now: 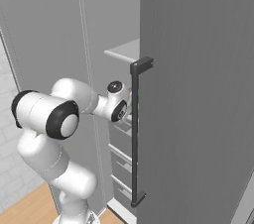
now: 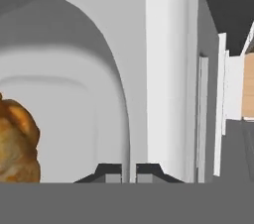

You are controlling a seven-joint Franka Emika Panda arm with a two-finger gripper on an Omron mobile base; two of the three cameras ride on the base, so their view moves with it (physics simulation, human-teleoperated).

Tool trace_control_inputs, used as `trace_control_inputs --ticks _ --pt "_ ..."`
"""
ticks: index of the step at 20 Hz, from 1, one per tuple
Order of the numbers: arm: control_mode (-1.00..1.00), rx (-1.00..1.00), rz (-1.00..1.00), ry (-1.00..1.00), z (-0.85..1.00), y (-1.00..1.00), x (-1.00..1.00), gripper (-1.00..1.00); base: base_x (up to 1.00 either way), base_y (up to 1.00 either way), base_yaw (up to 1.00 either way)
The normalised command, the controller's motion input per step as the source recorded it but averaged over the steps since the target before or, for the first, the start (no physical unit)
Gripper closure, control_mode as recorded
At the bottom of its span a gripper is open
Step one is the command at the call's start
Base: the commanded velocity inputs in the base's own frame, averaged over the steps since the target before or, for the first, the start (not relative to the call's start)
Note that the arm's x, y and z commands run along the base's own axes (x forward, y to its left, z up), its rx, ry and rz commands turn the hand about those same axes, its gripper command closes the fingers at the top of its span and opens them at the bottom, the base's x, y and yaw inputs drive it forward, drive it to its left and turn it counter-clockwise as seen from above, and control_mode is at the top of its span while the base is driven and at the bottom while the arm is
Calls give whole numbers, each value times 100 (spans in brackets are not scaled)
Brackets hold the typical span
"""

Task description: Take the meat container that has the chicken drumstick and place it on the second highest rack of the freezer. Then take the vegetable container that has the lemon and broccoli and place it on the highest rack of the freezer.

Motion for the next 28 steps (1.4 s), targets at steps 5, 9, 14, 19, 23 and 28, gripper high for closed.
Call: trace_control_inputs --ticks 5,9,14,19,23,28 --pt "-100 0 0 1 -9 -12 35 -100 0 0 0" --pt "-100 0 0 0 -10 -5 26 -100 0 0 0" --pt "-100 0 0 -1 -1 4 1 -100 0 0 0" --pt "-100 -2 0 -3 -1 32 -20 -100 0 0 0" --pt "-100 -2 0 -12 6 42 -52 -100 0 0 0" --pt "-100 0 0 -9 49 36 -73 -100 0 0 0"
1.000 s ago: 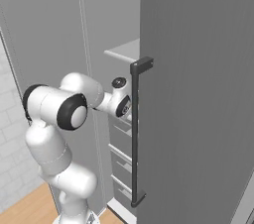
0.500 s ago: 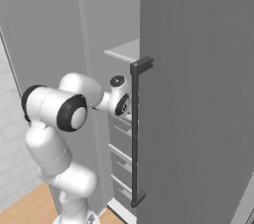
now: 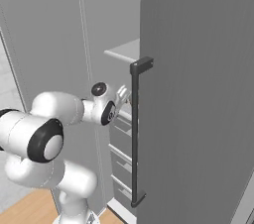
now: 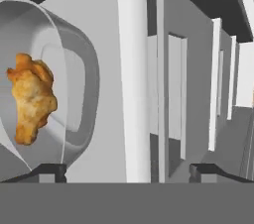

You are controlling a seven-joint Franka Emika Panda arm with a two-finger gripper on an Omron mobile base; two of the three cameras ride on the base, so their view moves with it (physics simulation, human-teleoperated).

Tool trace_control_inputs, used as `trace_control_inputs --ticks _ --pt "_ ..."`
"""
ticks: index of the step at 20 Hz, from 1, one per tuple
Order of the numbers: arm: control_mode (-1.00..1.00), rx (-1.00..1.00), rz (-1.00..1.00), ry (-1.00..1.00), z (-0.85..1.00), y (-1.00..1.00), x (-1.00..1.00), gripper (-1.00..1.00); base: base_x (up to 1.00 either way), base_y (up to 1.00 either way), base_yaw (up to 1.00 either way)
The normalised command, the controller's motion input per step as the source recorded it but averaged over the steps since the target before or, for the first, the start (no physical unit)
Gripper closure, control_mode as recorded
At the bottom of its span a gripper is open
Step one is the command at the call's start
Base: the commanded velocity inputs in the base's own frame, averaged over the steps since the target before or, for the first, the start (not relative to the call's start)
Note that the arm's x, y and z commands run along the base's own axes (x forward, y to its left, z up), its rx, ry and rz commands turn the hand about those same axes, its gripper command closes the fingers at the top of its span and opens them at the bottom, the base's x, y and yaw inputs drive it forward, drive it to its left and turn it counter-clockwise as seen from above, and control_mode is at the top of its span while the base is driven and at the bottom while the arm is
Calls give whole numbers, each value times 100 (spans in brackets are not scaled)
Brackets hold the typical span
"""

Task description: Take the meat container that has the chicken drumstick and place it on the second highest rack of the freezer. Then take the vegetable container that has the lemon and broccoli and place it on the highest rack of the freezer.

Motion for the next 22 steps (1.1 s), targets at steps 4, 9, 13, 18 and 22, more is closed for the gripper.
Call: trace_control_inputs --ticks 4,9,13,18,22 --pt "-100 0 1 -7 56 36 -78 -100 0 0 0" --pt "-100 3 7 1 83 26 -77 -100 0 0 0" --pt "-100 6 17 18 99 5 -67 -100 0 0 0" --pt "-100 0 14 29 85 33 -69 -100 0 0 0" --pt "-100 0 4 26 41 11 -87 -100 0 0 0"
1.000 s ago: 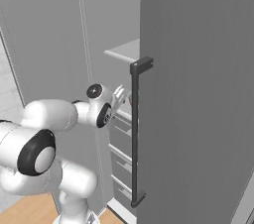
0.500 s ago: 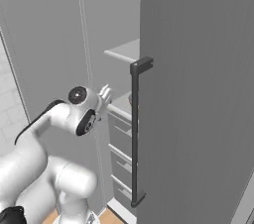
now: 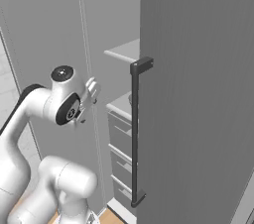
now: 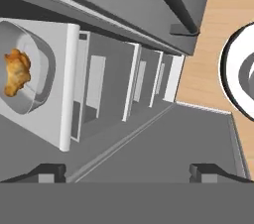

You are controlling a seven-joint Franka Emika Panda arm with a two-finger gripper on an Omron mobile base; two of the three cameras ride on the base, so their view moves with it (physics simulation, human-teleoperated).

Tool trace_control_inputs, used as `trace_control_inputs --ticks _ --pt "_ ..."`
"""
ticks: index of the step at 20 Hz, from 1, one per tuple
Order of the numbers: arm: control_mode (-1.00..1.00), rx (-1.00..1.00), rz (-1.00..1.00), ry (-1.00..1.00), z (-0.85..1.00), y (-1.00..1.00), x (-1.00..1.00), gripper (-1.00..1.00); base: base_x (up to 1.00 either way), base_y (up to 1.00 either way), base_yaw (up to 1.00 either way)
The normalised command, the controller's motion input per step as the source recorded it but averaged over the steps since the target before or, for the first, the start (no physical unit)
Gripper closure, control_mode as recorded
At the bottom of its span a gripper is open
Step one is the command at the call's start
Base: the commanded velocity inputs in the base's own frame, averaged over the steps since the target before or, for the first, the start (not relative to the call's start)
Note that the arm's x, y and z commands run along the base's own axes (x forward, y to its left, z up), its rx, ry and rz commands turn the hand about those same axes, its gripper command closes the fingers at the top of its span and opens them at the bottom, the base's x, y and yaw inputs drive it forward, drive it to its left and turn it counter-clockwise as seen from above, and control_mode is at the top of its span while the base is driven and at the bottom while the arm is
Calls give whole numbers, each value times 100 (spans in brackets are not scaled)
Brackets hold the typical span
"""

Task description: Take the meat container that has the chicken drumstick and place it on the second highest rack of the freezer. Then take the vegetable container that has the lemon and broccoli and place it on the highest rack of the freezer.

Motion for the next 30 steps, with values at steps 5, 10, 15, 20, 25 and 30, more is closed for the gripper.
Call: trace_control_inputs --ticks 5,10,15,20,25,30 --pt "-100 -11 5 3 -17 0 -100 -100 0 0 0" --pt "-100 -13 0 1 -12 1 -59 -100 0 0 0" --pt "-100 0 0 0 0 0 0 -100 0 0 0" --pt "100 0 0 0 0 0 -15 -100 -19 0 -1" --pt "100 0 0 0 0 0 0 -100 -100 -3 -29" --pt "100 0 0 0 0 0 0 -100 -68 -64 -32"
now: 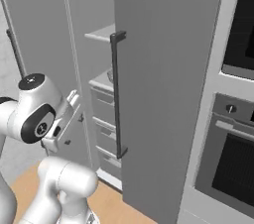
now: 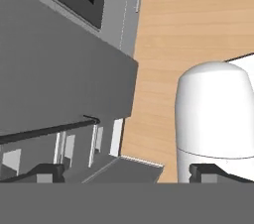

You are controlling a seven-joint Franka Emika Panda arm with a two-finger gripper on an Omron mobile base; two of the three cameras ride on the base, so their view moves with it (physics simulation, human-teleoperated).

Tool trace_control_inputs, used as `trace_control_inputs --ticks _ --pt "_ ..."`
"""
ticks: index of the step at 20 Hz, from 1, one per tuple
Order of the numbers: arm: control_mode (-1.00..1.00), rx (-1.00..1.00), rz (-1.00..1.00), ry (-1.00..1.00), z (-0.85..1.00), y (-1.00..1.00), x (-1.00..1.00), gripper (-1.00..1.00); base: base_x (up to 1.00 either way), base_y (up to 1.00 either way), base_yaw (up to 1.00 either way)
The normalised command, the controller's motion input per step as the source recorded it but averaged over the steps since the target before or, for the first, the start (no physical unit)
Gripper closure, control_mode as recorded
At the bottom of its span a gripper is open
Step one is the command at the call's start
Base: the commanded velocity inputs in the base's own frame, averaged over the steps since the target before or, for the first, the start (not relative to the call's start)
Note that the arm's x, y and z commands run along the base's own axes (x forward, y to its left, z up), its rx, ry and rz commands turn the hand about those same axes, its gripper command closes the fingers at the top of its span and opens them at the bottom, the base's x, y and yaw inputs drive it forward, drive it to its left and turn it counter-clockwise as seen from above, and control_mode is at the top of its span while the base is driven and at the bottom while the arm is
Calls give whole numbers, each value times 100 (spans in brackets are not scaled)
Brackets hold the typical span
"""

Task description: Take the meat container that has the chicken drumstick and place it on the second highest rack of the freezer. Then take the vegetable container that has the lemon and broccoli and place it on the highest rack of the freezer.

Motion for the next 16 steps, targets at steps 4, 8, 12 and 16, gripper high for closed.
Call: trace_control_inputs --ticks 4,8,12,16 --pt "100 0 0 0 0 0 0 -100 -38 -100 -24" --pt "100 0 0 0 0 0 0 -100 -10 -100 -18" --pt "100 0 0 0 0 0 0 -100 -37 -100 -23" --pt "100 0 0 0 0 0 0 -100 -50 -100 -33"
